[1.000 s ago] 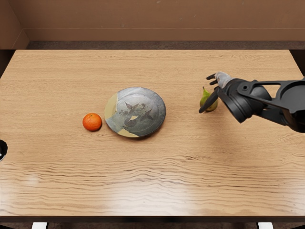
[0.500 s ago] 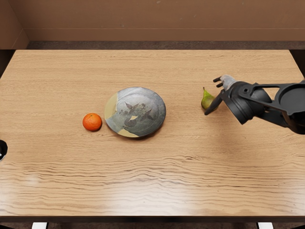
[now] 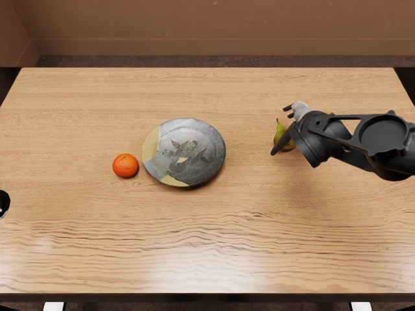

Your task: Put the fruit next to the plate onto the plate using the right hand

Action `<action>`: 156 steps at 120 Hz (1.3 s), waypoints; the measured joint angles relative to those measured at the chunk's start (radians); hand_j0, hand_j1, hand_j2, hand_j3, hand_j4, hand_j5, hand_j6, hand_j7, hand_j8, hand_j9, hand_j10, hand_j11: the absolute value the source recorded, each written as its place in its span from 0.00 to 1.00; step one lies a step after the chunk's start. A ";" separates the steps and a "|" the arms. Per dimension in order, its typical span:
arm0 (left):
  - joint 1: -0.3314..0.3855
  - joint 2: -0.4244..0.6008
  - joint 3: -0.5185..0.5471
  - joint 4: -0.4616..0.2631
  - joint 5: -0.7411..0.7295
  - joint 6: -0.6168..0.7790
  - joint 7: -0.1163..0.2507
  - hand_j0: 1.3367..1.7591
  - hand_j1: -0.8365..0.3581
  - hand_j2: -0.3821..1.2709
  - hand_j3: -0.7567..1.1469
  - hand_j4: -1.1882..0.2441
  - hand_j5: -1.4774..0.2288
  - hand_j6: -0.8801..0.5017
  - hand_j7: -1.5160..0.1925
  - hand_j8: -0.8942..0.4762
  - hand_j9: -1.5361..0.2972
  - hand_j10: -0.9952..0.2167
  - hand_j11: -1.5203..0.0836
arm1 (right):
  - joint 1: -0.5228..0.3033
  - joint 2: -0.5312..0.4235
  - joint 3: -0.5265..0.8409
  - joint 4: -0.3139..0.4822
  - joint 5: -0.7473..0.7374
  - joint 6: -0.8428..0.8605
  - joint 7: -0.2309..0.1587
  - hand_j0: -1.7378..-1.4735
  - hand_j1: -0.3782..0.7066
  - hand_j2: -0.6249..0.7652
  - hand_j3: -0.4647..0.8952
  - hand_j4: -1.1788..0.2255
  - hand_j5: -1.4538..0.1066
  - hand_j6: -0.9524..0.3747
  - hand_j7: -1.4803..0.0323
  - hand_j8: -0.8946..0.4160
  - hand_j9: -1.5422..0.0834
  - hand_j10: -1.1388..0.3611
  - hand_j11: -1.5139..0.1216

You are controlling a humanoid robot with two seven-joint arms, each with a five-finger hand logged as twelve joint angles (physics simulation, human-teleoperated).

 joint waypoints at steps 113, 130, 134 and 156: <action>0.000 0.000 0.000 0.000 0.000 0.000 0.000 0.76 0.97 0.23 0.40 0.82 0.85 0.62 0.87 0.64 0.82 0.80 0.93 | -0.034 0.003 -0.011 -0.032 -0.013 0.003 0.004 0.30 0.47 0.39 0.34 0.55 0.60 0.46 0.63 0.37 0.63 0.48 0.64; 0.000 0.000 0.000 0.000 0.000 0.000 0.000 0.76 0.97 0.23 0.40 0.82 0.85 0.62 0.87 0.64 0.82 0.80 0.93 | -0.036 0.003 -0.011 -0.034 -0.018 0.005 0.004 0.31 0.53 0.41 0.34 0.50 0.53 0.45 0.57 0.36 0.56 0.48 0.61; 0.000 0.000 0.000 0.000 0.000 0.000 0.000 0.76 0.97 0.23 0.40 0.82 0.85 0.62 0.87 0.64 0.82 0.80 0.93 | -0.036 0.003 -0.010 -0.034 -0.020 0.005 0.004 0.31 0.54 0.41 0.34 0.49 0.52 0.46 0.55 0.37 0.55 0.49 0.60; 0.000 0.000 0.000 0.000 0.000 0.000 0.000 0.76 0.97 0.23 0.40 0.82 0.85 0.62 0.87 0.64 0.82 0.80 0.93 | -0.043 0.003 -0.010 -0.034 -0.025 0.008 0.003 0.32 0.59 0.39 0.34 0.44 0.43 0.51 0.48 0.45 0.47 0.57 0.43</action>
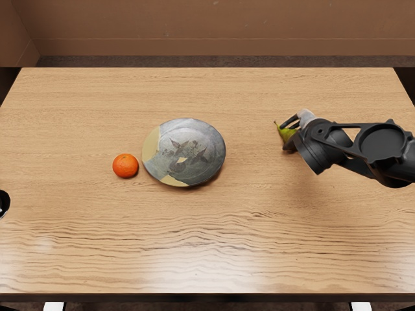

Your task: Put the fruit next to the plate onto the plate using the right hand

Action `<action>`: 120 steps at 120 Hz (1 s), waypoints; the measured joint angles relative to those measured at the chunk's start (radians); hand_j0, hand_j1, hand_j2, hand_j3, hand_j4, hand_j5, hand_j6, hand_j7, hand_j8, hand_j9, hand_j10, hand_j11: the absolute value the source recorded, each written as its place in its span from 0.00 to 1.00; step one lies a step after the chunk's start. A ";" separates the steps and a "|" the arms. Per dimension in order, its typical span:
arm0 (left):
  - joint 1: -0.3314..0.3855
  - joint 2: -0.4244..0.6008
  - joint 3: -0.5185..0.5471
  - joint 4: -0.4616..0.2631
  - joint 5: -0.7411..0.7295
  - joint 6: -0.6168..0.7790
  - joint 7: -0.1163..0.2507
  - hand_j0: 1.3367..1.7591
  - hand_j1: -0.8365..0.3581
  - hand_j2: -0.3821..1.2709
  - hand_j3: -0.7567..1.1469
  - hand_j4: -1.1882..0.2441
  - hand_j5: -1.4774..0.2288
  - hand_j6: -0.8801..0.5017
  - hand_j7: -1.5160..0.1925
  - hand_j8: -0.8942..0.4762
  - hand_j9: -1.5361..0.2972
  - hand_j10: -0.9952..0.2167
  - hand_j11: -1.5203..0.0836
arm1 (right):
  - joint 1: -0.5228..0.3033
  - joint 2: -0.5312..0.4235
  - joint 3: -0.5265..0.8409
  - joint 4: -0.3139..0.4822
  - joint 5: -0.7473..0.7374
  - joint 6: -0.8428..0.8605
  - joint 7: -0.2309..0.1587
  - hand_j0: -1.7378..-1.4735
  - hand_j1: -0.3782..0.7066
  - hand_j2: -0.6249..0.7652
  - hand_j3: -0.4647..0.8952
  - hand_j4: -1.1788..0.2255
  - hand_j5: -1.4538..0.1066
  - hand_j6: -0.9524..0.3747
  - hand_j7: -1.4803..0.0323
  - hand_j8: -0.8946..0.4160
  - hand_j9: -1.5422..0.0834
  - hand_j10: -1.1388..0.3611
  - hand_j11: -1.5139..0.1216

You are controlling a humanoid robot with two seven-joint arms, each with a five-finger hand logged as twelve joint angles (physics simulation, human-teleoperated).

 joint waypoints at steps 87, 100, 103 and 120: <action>0.000 0.000 0.000 0.000 0.000 0.000 0.000 0.76 0.97 0.23 0.40 0.82 0.85 0.62 0.87 0.64 0.82 0.80 0.93 | -0.017 -0.025 0.010 0.007 -0.037 0.004 0.001 0.38 0.68 0.51 0.34 0.26 0.17 0.57 0.24 0.53 0.23 0.47 0.40; 0.000 0.000 0.000 0.000 0.000 0.000 0.000 0.76 0.97 0.23 0.40 0.82 0.85 0.62 0.87 0.64 0.82 0.80 0.93 | -0.010 -0.037 0.021 0.012 -0.029 0.001 -0.005 0.38 0.69 0.54 0.34 0.26 0.16 0.55 0.24 0.55 0.22 0.52 0.31; 0.000 0.000 0.000 0.000 0.000 0.000 0.000 0.76 0.97 0.23 0.40 0.82 0.85 0.62 0.87 0.64 0.82 0.80 0.93 | -0.008 -0.044 0.031 0.015 -0.028 0.001 -0.006 0.37 0.69 0.54 0.34 0.26 0.15 0.56 0.24 0.55 0.22 0.52 0.30; 0.000 0.000 0.000 0.000 0.000 0.000 0.000 0.76 0.97 0.23 0.40 0.82 0.85 0.62 0.87 0.64 0.82 0.80 0.93 | -0.005 -0.115 0.102 0.067 -0.025 -0.001 -0.006 0.37 0.71 0.58 0.34 0.25 0.15 0.55 0.23 0.55 0.22 0.55 0.25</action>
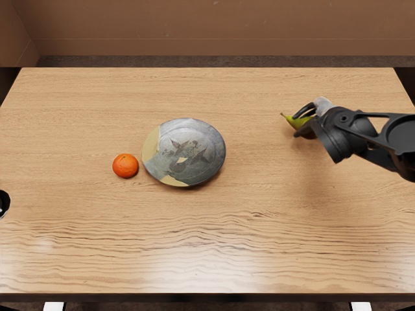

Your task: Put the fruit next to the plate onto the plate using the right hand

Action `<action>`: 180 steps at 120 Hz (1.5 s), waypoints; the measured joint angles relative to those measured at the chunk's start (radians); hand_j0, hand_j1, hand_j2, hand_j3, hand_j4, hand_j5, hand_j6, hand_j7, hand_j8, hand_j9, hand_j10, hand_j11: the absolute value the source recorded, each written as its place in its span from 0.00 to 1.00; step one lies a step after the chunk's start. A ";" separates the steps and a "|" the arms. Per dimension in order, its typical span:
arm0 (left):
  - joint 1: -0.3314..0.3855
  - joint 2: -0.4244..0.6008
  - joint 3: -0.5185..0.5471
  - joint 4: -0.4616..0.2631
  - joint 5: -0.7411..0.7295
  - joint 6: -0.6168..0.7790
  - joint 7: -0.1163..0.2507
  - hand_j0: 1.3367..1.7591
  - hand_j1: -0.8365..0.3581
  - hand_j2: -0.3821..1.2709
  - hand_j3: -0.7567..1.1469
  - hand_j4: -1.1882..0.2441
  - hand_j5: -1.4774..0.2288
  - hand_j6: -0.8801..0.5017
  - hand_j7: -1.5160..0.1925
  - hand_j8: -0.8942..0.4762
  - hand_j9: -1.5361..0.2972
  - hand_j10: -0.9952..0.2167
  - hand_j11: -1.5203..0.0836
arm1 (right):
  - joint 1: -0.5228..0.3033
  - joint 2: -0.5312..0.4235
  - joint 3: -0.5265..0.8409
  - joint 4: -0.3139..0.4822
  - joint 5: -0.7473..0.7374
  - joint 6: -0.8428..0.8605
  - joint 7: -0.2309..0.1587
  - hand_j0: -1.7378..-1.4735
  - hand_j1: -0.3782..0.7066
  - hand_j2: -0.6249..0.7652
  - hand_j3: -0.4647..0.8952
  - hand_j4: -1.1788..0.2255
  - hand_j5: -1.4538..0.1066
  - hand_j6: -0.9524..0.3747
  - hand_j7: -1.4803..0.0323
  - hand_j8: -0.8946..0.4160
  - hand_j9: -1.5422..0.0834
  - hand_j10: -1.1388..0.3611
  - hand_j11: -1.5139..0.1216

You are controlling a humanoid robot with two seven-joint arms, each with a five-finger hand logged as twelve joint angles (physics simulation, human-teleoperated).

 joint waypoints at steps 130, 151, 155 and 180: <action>0.000 0.000 0.000 0.000 0.000 0.000 0.000 0.76 0.97 0.23 0.40 0.81 0.85 0.62 0.87 0.64 0.82 0.80 0.93 | -0.067 0.031 0.394 0.198 0.012 0.287 -0.001 0.36 0.59 0.60 0.34 0.22 0.20 0.26 0.23 0.40 0.24 0.51 0.20; 0.000 0.000 0.000 0.000 0.000 0.000 0.000 0.76 0.97 0.23 0.40 0.81 0.85 0.62 0.87 0.64 0.82 0.80 0.93 | -0.068 0.109 0.411 0.197 0.012 0.292 0.000 0.35 0.58 0.62 0.34 0.22 0.20 0.16 0.23 0.36 0.24 0.50 0.21; 0.000 0.000 0.000 0.000 0.000 0.000 0.000 0.76 0.97 0.23 0.40 0.81 0.85 0.62 0.87 0.64 0.82 0.80 0.93 | -0.069 0.122 0.412 0.196 0.012 0.292 0.000 0.35 0.57 0.61 0.34 0.22 0.20 0.15 0.23 0.35 0.24 0.50 0.21; 0.000 0.000 0.000 0.000 0.000 0.000 0.000 0.76 0.97 0.23 0.40 0.82 0.85 0.62 0.87 0.64 0.82 0.80 0.93 | -0.077 0.172 0.414 0.172 0.002 0.292 0.001 0.34 0.53 0.61 0.34 0.22 0.21 0.09 0.23 0.30 0.25 0.48 0.21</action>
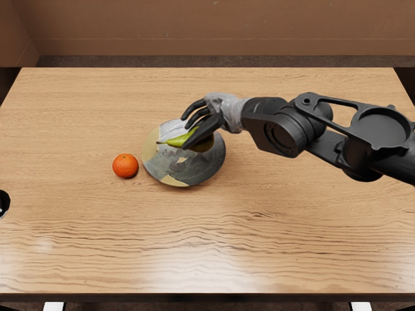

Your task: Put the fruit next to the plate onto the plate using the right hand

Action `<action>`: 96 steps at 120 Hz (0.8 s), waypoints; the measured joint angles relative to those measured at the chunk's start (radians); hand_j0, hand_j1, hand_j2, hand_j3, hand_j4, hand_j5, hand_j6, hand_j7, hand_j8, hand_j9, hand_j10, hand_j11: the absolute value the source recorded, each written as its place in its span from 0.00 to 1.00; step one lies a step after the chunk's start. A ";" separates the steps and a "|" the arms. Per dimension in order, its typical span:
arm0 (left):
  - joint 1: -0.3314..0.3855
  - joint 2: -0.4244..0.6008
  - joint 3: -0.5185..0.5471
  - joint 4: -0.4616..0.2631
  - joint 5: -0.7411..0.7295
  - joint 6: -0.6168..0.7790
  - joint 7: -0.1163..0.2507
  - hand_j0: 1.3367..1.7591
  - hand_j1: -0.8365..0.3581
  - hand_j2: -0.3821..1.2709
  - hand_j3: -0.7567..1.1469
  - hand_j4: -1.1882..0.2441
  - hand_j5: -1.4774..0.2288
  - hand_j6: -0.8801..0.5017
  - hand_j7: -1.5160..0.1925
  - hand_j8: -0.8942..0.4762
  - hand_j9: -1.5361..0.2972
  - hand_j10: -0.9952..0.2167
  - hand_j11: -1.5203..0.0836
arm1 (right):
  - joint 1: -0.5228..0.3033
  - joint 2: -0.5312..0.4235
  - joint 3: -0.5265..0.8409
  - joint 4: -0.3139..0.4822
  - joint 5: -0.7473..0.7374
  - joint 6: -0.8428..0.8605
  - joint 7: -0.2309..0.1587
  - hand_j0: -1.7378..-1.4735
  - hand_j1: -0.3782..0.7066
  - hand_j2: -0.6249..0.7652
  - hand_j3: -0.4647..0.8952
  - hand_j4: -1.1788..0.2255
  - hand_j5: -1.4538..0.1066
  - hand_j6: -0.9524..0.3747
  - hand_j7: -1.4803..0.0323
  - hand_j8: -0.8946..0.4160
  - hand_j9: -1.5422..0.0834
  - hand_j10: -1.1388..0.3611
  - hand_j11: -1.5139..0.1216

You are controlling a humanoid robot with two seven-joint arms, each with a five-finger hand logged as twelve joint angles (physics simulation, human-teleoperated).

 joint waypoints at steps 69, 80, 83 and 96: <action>0.000 0.000 0.000 0.000 0.000 0.000 0.000 0.76 0.97 0.23 0.40 0.82 0.85 0.62 0.87 0.64 0.82 0.80 0.93 | -0.003 0.021 -0.011 -0.037 -0.003 -0.008 0.002 0.31 0.44 0.46 0.34 0.53 0.57 0.39 0.60 0.38 0.60 0.52 0.58; 0.000 0.000 0.000 0.000 0.000 0.000 0.000 0.76 0.97 0.23 0.40 0.82 0.85 0.62 0.87 0.64 0.82 0.80 0.93 | -0.004 0.021 -0.011 -0.042 -0.003 -0.008 0.002 0.30 0.38 0.44 0.34 0.59 0.64 0.45 0.67 0.43 0.66 0.56 0.64; 0.000 0.000 0.000 0.000 0.000 0.000 0.000 0.76 0.97 0.23 0.40 0.82 0.85 0.62 0.87 0.64 0.82 0.80 0.93 | -0.003 0.021 -0.011 -0.043 -0.004 -0.008 0.002 0.30 0.36 0.44 0.34 0.60 0.66 0.47 0.69 0.45 0.68 0.57 0.66; 0.000 0.000 0.000 0.000 0.000 0.000 0.000 0.76 0.97 0.23 0.40 0.82 0.85 0.62 0.87 0.64 0.82 0.80 0.93 | -0.003 0.021 -0.005 -0.047 -0.003 -0.003 0.002 0.30 0.23 0.44 0.34 0.69 0.76 0.57 0.80 0.54 0.79 0.64 0.76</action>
